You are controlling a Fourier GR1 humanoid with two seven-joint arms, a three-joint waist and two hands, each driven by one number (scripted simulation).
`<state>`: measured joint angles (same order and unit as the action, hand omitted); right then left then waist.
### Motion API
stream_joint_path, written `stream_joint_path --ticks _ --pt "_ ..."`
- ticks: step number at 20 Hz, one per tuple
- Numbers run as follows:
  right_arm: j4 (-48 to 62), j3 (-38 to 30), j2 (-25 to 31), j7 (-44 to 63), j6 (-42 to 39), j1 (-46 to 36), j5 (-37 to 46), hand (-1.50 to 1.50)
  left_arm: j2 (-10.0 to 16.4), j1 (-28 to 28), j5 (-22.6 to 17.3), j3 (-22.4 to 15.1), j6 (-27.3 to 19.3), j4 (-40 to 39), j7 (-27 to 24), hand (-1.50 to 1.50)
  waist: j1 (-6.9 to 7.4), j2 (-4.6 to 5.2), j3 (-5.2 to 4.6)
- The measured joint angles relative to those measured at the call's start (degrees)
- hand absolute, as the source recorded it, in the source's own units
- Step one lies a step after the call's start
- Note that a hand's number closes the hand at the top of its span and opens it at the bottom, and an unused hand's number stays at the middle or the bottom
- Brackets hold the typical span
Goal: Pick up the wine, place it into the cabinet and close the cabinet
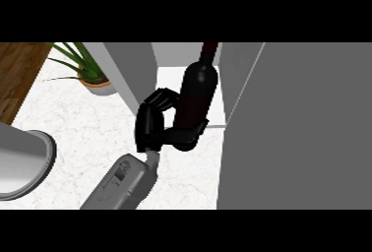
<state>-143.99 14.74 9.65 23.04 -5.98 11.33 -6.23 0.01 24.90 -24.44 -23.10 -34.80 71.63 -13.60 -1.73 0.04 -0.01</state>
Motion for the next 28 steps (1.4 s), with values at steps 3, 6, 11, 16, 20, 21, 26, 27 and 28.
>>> stream_joint_path --ticks 3,6,11,16,20,21,26,27,28 --pt "-0.12 -0.03 -0.15 0.73 -0.08 -0.36 -0.23 -1.5 0.0 0.47 -2.69 -1.42 -0.61 -3.58 -2.75 1.5 -0.09 0.03 -0.02" --pt "-0.05 -0.08 -0.38 0.17 -0.61 0.45 -0.35 -1.5 0.0 2.23 -5.51 -1.63 -0.05 -8.53 -6.12 1.5 -0.27 0.09 -0.02" --pt "0.06 -0.51 -0.85 0.91 -0.65 -0.38 -0.49 -1.5 0.0 3.96 -11.56 -2.73 0.94 -14.63 -12.31 1.5 -0.31 0.15 -0.04" --pt "0.06 0.17 -1.49 1.06 -0.74 -0.05 -0.54 -1.5 0.0 7.41 -17.59 -2.17 2.2 -19.89 -14.93 1.5 -0.45 0.15 -0.05" --pt "0.02 -0.97 -1.31 0.96 -1.34 0.12 -0.73 -1.5 0.0 10.65 -20.13 -1.05 3.22 -23.59 -15.27 1.5 -0.28 0.12 -0.02" --pt "-0.04 -0.87 -1.3 1.15 -1.38 0.15 -0.77 -1.5 0.0 11.46 -20.34 -0.43 3.96 -25.07 -15.37 1.5 -0.28 0.13 -0.02" --pt "0.1 -1.73 -1.65 0.96 -1.88 0.19 -1.02 -1.5 0.0 15.8 -22.79 0.74 5.07 -30.57 -16.16 1.5 -0.48 0.19 -0.01" --pt "0.3 -1.71 -1.73 0.58 -2.24 0.37 -0.98 -1.5 0.0 16.76 -23.9 0.27 4.46 -31.29 -16.35 1.5 -0.58 0.21 -0.02" --pt "0.33 -1.41 -1.81 0.44 -2.46 0.83 -0.96 -1.5 -0.01 17.61 -24.16 0.6 4.53 -32.19 -16.38 1.5 -0.51 0.19 -0.01"
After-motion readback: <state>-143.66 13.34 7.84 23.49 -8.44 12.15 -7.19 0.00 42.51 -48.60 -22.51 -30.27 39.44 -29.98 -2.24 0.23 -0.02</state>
